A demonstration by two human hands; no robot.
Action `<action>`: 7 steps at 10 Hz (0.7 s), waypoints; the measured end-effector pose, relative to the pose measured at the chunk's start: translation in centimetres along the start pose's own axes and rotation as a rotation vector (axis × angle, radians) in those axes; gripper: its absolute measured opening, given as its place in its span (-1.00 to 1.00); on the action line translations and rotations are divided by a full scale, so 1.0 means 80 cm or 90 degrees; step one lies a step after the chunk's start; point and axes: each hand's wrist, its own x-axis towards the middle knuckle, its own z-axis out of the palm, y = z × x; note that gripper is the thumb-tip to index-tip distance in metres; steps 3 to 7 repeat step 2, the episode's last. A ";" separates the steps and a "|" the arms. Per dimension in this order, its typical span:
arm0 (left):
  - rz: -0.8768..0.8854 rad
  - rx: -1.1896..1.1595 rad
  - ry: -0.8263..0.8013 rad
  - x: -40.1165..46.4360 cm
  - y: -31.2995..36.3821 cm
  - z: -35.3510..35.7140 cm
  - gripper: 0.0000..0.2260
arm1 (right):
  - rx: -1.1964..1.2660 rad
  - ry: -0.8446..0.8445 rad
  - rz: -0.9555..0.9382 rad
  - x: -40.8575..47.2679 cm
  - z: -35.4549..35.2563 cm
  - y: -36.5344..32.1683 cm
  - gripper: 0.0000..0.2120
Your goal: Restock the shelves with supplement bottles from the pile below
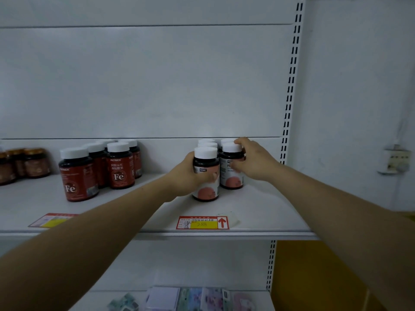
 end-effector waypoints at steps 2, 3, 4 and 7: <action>-0.054 0.070 -0.010 -0.005 -0.011 -0.014 -0.18 | -0.030 -0.016 0.015 -0.007 -0.003 -0.009 -0.38; -0.054 0.070 -0.010 -0.005 -0.011 -0.014 -0.18 | -0.030 -0.016 0.015 -0.007 -0.003 -0.009 -0.38; -0.054 0.070 -0.010 -0.005 -0.011 -0.014 -0.18 | -0.030 -0.016 0.015 -0.007 -0.003 -0.009 -0.38; -0.054 0.070 -0.010 -0.005 -0.011 -0.014 -0.18 | -0.030 -0.016 0.015 -0.007 -0.003 -0.009 -0.38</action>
